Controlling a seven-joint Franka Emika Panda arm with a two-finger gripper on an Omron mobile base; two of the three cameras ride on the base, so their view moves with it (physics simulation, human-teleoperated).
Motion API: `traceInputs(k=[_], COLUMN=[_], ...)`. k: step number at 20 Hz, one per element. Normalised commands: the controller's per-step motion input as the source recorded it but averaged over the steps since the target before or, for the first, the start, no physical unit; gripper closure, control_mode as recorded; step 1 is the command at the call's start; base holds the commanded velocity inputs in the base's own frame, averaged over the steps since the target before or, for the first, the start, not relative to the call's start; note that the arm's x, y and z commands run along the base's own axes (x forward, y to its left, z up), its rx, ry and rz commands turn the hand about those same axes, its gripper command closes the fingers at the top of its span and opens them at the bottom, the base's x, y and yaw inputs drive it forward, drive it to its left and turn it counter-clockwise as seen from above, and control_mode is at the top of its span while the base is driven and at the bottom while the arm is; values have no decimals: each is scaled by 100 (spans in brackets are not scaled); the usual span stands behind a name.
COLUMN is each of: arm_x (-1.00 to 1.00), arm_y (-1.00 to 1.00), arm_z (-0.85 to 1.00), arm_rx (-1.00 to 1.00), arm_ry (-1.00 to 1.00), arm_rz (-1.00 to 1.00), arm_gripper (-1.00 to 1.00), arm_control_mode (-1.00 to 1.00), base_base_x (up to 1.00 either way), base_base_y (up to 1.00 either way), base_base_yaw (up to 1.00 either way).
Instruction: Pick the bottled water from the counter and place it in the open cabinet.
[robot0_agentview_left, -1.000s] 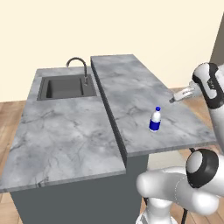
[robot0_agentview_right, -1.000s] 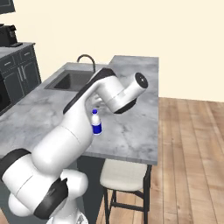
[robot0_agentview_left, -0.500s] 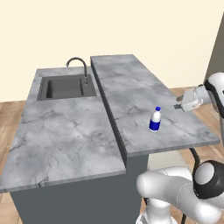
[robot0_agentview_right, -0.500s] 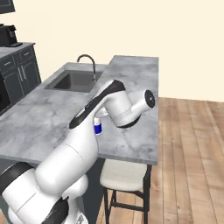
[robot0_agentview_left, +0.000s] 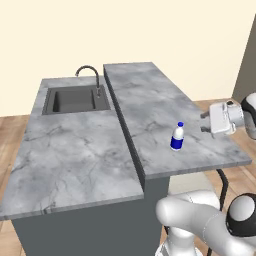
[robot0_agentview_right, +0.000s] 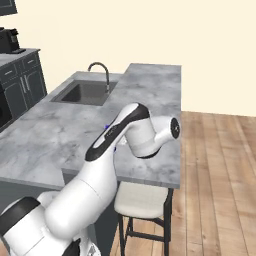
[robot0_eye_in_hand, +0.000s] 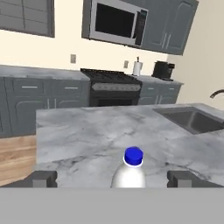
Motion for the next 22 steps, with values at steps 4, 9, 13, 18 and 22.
traceInputs(k=[4, 9, 13, 18, 22], arm_x=[-4, 0, 0, 0, 0], arm_y=[3, 10, 12, 0, 0], arm_z=[-7, -36, -63, -57, -32], arm_rx=[0, 0, 0, -1, 0], arm_ry=[-1, 1, 3, 2, 0], arm_rz=[10, 1, 1, 0, 0], arm_gripper=[-100, -100, -100, -100, -100], arm_control_mode=[-100, -100, -100, -100, -100], base_base_x=[0, 0, 0, 0, 0], base_base_y=[0, 0, 0, 0, 0], base_base_yaw=[0, 0, 0, 0, 0])
